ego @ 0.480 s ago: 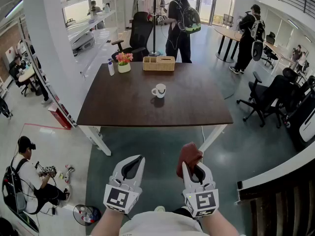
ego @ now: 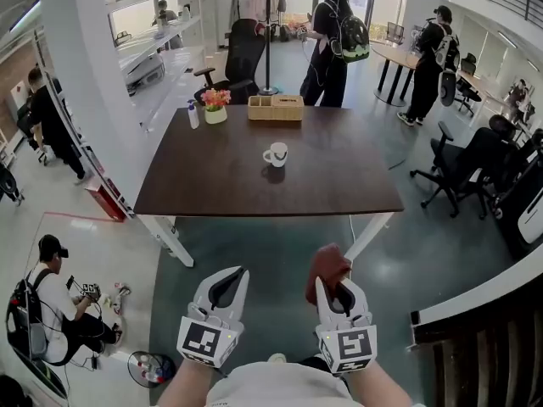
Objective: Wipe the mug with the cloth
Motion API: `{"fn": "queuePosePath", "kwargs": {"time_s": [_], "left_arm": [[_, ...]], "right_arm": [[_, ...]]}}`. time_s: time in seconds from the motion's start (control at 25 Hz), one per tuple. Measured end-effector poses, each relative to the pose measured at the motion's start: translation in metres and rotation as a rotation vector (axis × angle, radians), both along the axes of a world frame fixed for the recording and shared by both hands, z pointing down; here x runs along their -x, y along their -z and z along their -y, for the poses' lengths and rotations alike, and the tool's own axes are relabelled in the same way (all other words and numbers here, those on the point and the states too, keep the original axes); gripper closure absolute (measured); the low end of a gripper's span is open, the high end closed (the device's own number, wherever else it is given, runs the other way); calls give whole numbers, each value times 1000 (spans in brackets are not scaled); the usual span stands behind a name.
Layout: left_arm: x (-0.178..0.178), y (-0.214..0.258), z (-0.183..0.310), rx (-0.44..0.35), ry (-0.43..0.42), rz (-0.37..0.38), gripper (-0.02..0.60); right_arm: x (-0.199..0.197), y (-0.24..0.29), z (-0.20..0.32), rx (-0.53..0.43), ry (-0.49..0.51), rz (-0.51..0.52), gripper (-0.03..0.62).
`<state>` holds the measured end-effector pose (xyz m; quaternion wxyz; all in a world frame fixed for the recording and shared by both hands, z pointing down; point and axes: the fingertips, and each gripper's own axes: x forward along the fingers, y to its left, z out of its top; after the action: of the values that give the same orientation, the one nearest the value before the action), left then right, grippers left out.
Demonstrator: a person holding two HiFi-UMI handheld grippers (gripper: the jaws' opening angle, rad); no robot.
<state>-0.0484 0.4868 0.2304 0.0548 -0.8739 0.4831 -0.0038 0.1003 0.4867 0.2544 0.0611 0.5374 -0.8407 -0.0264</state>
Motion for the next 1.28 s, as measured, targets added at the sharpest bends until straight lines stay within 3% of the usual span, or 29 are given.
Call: {"fn": "queuePosePath", "kwargs": {"time_s": [0.4, 0.72, 0.96, 1.28], "left_arm": [[2, 2, 5, 4, 8, -5, 581], [15, -6, 35, 15, 40, -4, 581], [14, -20, 80, 40, 70, -7, 581], [10, -27, 196, 73, 115, 20, 581]], "right_arm": [[-6, 4, 5, 9, -18, 16, 514], [2, -9, 39, 36, 6, 11, 514], [1, -22, 95, 54, 56, 27, 513], [-4, -30, 222, 101, 107, 24, 513]]}}
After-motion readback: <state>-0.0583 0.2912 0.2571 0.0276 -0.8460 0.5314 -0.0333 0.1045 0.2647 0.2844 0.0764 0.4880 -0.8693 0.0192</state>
